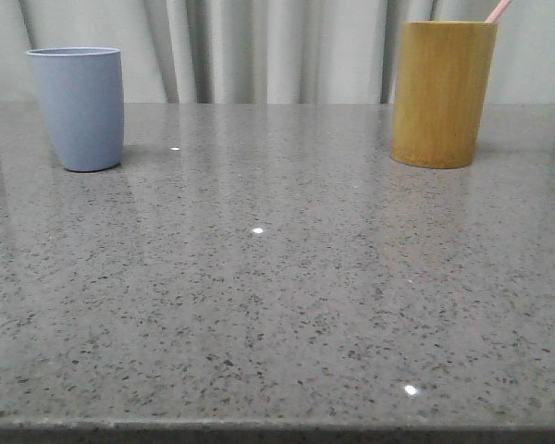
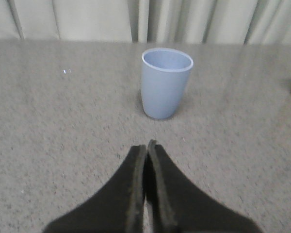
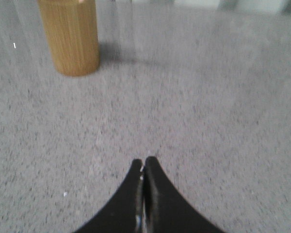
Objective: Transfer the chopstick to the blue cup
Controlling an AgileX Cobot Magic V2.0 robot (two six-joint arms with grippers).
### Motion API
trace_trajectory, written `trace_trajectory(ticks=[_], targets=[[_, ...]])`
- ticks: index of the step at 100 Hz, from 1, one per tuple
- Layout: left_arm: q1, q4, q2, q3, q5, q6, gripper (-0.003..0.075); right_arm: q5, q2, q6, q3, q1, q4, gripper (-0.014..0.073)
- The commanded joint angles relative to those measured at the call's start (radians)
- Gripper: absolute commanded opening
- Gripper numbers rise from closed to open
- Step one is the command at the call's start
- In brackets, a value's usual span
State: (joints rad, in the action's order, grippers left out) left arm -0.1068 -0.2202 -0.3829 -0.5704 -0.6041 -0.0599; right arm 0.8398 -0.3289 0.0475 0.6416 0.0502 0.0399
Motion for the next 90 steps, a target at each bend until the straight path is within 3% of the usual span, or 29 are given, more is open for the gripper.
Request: trace_trajectory(ticks=[1,10,21,63,70,77,90], targets=[[0.000,-0.019,-0.140,-0.152,-0.152,0.010,-0.0019,0.054,-0.105,-0.004,0.130,-0.004,0.003,-0.0122],[0.000,-0.019,-0.273,-0.283,-0.326,0.010,-0.0019,0.093,-0.181,-0.004,0.205,-0.004,0.003,-0.0122],[0.000,-0.019,-0.398,-0.393,-0.413,0.010,-0.0019,0.070,-0.238,-0.004,0.234,-0.004,0.001,-0.0122],[0.000,-0.121,-0.541,-0.465,-0.403,-0.059,-0.0019,0.040,-0.273,-0.004,0.233,-0.004,0.001,-0.0107],[0.000,-0.121,-0.541,-0.465,-0.401,-0.067,-0.0019,0.040,-0.273,-0.004,0.233,-0.004,0.001,-0.0044],[0.000,-0.121,-0.541,-0.465,-0.401,-0.067,-0.0018,0.040,-0.273,-0.004,0.233,-0.004,0.001,0.0074],[0.000,-0.146,-0.541,-0.465,-0.413,-0.107,0.0019,0.040,-0.273,-0.005,0.233,-0.004,0.002,0.0405]])
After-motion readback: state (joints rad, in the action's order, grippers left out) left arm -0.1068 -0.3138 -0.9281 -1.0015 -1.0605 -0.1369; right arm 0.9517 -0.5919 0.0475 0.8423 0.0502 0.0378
